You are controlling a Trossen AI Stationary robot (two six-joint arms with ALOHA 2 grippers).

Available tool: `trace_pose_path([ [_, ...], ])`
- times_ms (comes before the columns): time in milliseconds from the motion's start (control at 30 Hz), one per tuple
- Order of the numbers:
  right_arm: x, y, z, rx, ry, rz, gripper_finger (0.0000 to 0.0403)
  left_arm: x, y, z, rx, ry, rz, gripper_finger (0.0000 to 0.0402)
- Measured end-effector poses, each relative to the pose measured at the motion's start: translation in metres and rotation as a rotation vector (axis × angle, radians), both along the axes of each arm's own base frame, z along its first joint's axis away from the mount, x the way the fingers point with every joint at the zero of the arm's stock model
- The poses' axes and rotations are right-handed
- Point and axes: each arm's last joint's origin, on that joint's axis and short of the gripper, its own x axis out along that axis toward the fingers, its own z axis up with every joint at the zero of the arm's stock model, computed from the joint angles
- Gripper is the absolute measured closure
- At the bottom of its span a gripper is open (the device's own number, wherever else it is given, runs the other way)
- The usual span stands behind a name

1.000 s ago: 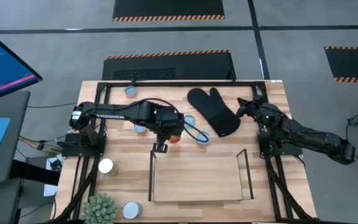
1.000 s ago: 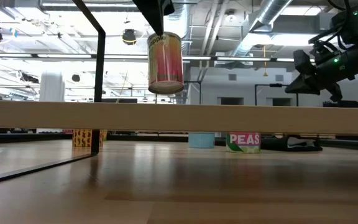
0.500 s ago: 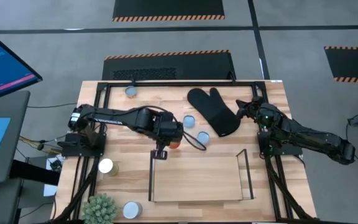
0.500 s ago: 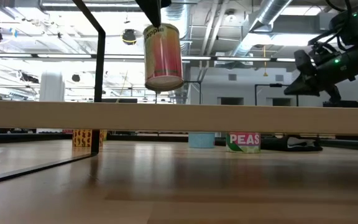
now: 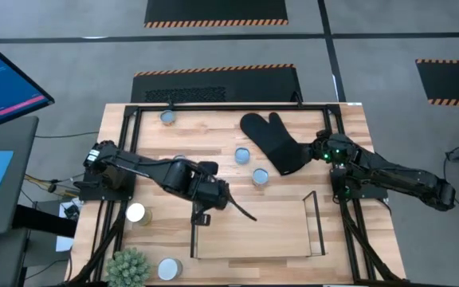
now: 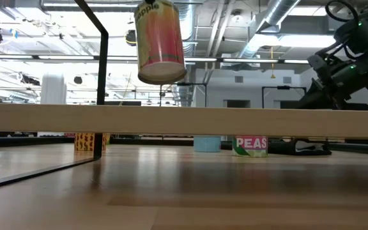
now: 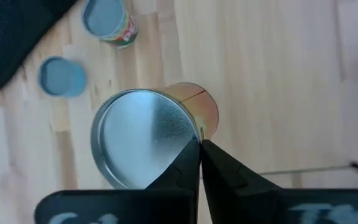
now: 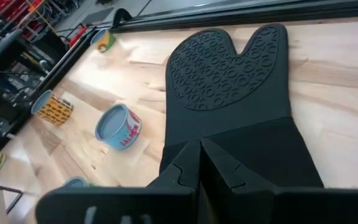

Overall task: Pick and place cans onto a shelf
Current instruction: Put the canned pineapple on the shelf

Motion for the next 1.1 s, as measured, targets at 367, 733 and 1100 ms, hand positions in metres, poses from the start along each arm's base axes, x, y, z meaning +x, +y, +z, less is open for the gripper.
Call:
trace_pose_path([
  [367, 0.001, 0.002, 0.000, 0.031, -0.017, 0.079, 0.0369, 0.018, -0.029, -0.030, -0.097, -0.007, 0.233, 0.0402],
  [733, 0.002, 0.004, -0.001, 0.056, -0.017, 0.151, 0.0369, 0.024, -0.036, -0.044, -0.121, 0.027, 0.304, 0.0402],
  [1100, 0.002, 0.004, -0.001, 0.047, -0.016, 0.154, 0.0369, 0.019, -0.042, -0.046, -0.152, 0.081, 0.283, 0.0402],
])
